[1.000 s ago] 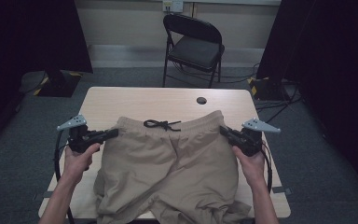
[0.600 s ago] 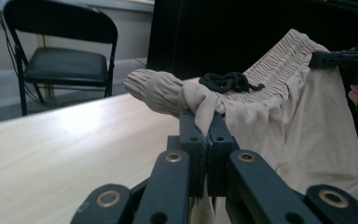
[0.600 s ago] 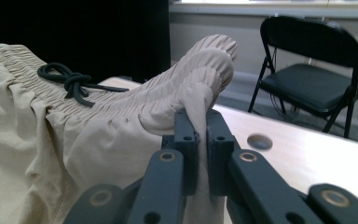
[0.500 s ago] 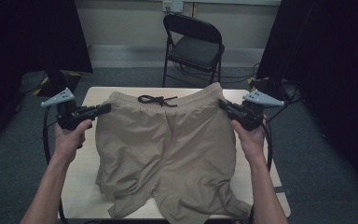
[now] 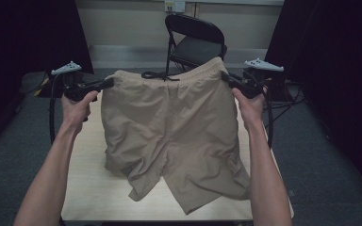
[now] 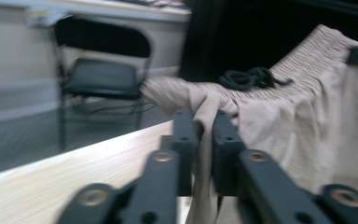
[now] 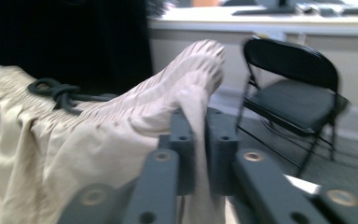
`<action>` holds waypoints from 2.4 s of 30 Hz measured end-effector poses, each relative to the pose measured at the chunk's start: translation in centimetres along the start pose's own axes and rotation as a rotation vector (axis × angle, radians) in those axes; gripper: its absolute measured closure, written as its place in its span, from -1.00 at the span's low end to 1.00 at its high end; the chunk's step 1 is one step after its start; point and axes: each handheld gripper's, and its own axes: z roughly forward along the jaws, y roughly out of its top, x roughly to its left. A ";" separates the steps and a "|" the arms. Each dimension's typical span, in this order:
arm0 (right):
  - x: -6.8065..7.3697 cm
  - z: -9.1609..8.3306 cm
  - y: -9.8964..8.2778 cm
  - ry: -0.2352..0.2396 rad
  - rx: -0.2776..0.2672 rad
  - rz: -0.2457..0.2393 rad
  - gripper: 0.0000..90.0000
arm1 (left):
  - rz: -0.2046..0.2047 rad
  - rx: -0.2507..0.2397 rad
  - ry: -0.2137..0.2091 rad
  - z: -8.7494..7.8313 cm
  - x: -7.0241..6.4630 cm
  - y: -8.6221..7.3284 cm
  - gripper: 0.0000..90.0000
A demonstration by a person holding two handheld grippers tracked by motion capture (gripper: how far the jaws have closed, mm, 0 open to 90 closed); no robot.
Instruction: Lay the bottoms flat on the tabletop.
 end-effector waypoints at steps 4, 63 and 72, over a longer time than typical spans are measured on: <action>-1.7 2.0 -1.6 -0.077 0.105 0.035 0.04 | -0.019 0.066 0.009 1.4 0.7 -2.1 0.38; 25.5 5.1 -24.7 0.521 0.436 -0.196 -0.16 | -0.011 0.338 -0.089 -5.7 -2.9 -22.0 0.02; 25.9 5.5 -24.9 0.468 0.437 -0.231 0.64 | 0.036 0.377 -0.135 -5.0 -3.2 -22.2 0.83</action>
